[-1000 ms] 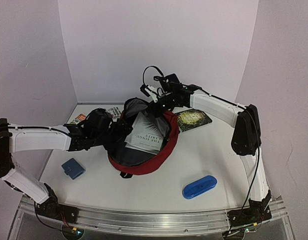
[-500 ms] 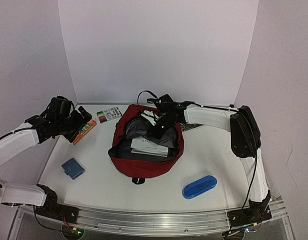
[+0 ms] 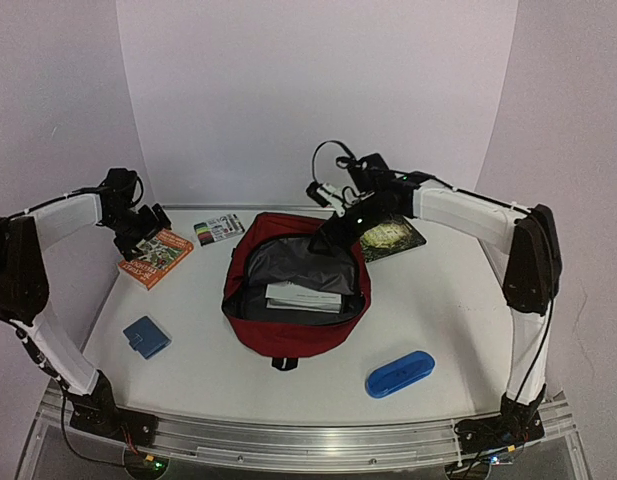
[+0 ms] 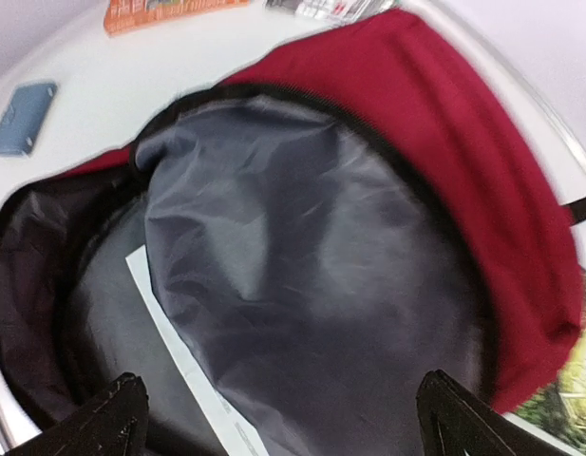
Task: Pack the student bag
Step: Pick up the book from the center of the board.
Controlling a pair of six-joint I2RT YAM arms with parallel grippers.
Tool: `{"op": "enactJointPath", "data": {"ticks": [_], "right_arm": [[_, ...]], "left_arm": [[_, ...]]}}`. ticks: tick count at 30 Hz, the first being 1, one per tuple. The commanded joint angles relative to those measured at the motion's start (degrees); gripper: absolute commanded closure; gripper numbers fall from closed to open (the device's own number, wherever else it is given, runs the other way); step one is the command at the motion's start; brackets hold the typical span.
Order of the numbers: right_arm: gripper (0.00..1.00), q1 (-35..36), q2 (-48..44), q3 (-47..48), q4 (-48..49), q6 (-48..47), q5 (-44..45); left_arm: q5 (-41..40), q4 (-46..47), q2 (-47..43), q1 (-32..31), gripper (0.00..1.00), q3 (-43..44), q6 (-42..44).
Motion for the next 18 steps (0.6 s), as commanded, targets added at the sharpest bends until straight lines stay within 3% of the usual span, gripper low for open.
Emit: {"op": "enactJointPath", "data": {"ticks": [1,6,12,18], "right_arm": [[0.02,-3.85,-9.38,-2.41,-2.22,1.04,-2.73],[0.02,-4.48,-15.95,-6.68,-3.98,1.01,-2.14],[0.02,-4.48,-17.39,-9.07,-6.13,2.15,0.85],[0.02,-4.48,-17.07,-8.31,-9.43,0.09,4.11]], "left_arm": [[2.83,-8.39,7.3,3.31,0.0,14.4,10.46],[1.81,-14.98,16.77,6.31,0.0,27.77,14.58],[-1.22,-8.23,22.99,7.5,0.0,28.89,17.11],[-5.74,-9.46,32.35,9.33,0.0,36.76,17.46]]}}
